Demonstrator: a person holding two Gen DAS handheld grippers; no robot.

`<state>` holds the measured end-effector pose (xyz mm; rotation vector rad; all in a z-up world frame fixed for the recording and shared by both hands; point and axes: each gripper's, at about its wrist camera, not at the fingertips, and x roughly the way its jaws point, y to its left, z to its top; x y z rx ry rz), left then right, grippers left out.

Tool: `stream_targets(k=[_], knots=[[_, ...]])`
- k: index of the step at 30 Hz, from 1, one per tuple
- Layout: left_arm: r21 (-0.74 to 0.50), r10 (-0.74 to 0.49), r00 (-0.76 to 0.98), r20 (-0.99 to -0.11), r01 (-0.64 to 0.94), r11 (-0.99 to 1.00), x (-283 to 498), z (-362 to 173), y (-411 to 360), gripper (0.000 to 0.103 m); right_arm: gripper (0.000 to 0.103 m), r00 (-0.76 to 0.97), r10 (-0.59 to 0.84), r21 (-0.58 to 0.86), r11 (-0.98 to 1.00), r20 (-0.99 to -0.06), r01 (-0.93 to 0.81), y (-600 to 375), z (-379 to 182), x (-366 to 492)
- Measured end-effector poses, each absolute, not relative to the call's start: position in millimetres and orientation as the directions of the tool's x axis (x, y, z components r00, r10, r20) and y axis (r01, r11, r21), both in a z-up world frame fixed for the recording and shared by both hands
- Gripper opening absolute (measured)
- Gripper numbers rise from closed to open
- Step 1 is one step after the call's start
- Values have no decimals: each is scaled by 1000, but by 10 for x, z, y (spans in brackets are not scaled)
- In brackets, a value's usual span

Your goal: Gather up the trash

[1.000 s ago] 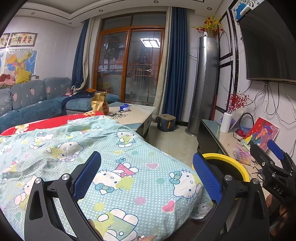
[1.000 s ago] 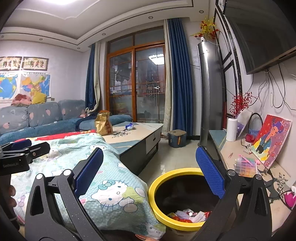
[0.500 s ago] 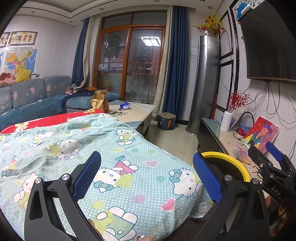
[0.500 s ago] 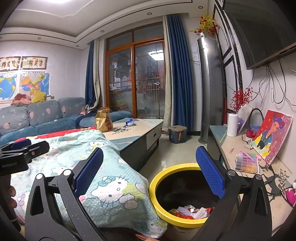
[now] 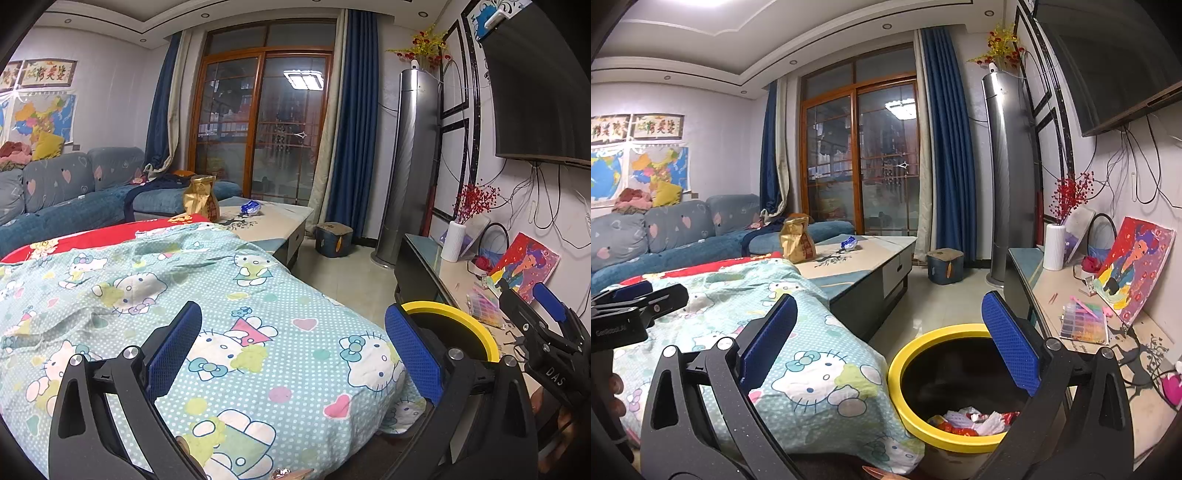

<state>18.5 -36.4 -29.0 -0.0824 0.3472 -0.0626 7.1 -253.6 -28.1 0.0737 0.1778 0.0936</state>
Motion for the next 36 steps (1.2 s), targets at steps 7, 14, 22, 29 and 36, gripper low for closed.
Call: stream_targets(k=[7, 14, 22, 29, 36], knots=[[-91, -75, 938, -338, 47, 995, 186, -289, -365, 97, 92, 980, 99, 83, 993, -173, -86, -2537, -278, 72], [-90, -73, 938, -337, 45, 995, 185, -286, -368, 97, 92, 980, 99, 84, 993, -173, -86, -2544, -279, 73], [-89, -74, 939, -335, 46, 995, 182, -287, -366, 97, 92, 980, 99, 85, 993, -174, -85, -2546, -277, 72], [-86, -81, 939, -334, 55, 995, 176, -289, -363, 97, 92, 980, 100, 86, 993, -174, -86, -2551, -281, 76], [-83, -81, 938, -338, 56, 995, 182, -287, -359, 97, 92, 976, 109, 92, 991, -189, -93, -2535, -302, 92]])
